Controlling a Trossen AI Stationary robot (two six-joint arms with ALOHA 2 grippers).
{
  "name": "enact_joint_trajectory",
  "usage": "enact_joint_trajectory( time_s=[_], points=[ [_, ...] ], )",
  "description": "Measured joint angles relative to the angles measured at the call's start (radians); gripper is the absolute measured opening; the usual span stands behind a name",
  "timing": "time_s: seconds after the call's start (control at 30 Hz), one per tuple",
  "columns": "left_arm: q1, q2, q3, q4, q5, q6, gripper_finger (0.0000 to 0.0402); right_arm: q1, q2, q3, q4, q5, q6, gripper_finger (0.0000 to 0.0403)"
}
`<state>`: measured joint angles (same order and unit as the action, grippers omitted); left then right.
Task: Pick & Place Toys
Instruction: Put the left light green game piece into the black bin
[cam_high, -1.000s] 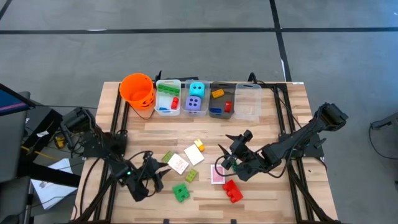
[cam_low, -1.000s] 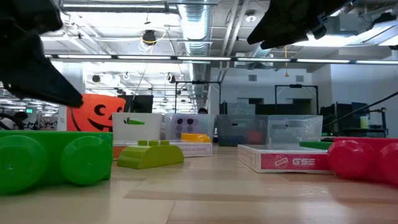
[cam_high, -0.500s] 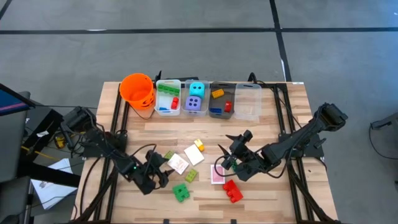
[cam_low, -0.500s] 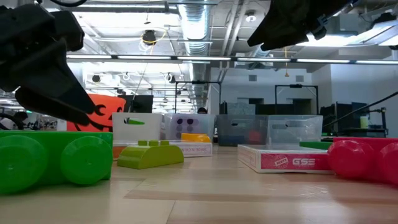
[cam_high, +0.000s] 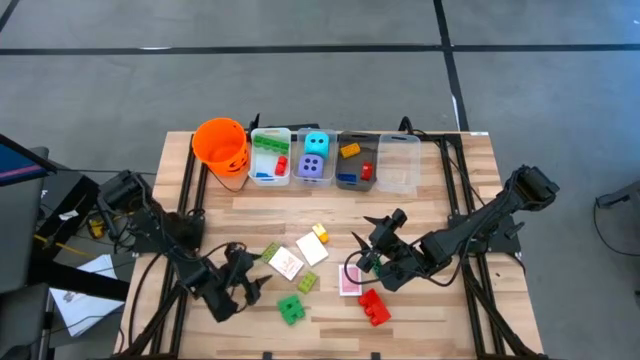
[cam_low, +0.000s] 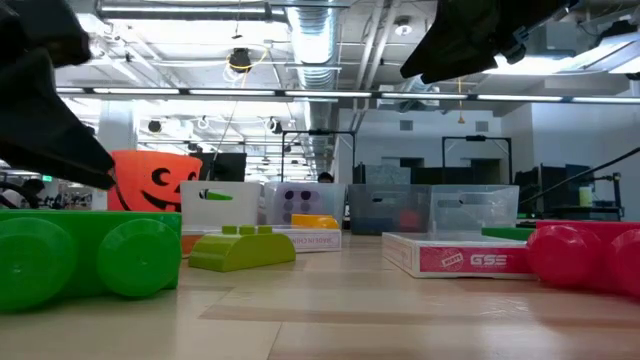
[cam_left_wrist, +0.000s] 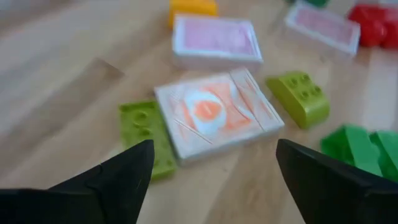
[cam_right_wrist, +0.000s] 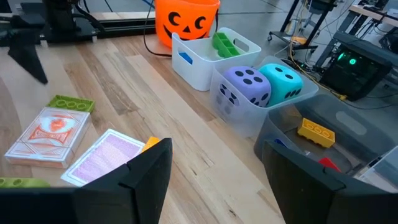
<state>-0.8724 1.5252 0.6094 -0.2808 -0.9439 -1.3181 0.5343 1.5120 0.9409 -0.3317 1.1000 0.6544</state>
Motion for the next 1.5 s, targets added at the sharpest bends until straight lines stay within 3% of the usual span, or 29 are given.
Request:
enact_joint_trajectory(
  time_s=[0.1, 0.27, 0.47, 0.63, 1.07, 1.3, 1.5],
  points=[
    [-0.026, 0.001, 0.0, -0.06, -0.063, -0.074, 0.0321, 0.0, 0.0, 0.0, 0.004, 0.0, 0.0, 0.0244],
    [-0.012, 0.001, -0.042, -0.069, -0.041, -0.079, 0.0315, -0.006, 0.0, 0.0, 0.004, 0.0, 0.001, 0.0244],
    [-0.007, 0.002, -0.169, 0.057, -0.01, -0.184, 0.0314, -0.005, 0.0, 0.0, 0.004, 0.0, 0.001, 0.0244],
    [-0.007, 0.002, -0.247, 0.215, -0.01, -0.188, 0.0313, -0.006, 0.0, 0.0, 0.004, 0.0, 0.001, 0.0244],
    [-0.003, 0.002, -0.264, 0.238, -0.012, -0.179, 0.0316, -0.028, 0.0, 0.0, 0.004, 0.0, 0.001, 0.0244],
    [0.038, 0.002, -0.264, 0.289, -0.016, -0.052, 0.0322, -0.033, 0.0, 0.0, 0.004, 0.0, 0.0, 0.0244],
    [0.094, 0.002, -0.263, 0.339, 0.059, 0.065, 0.0319, -0.032, 0.0, 0.0, 0.003, -0.001, 0.001, 0.0244]
  ],
)
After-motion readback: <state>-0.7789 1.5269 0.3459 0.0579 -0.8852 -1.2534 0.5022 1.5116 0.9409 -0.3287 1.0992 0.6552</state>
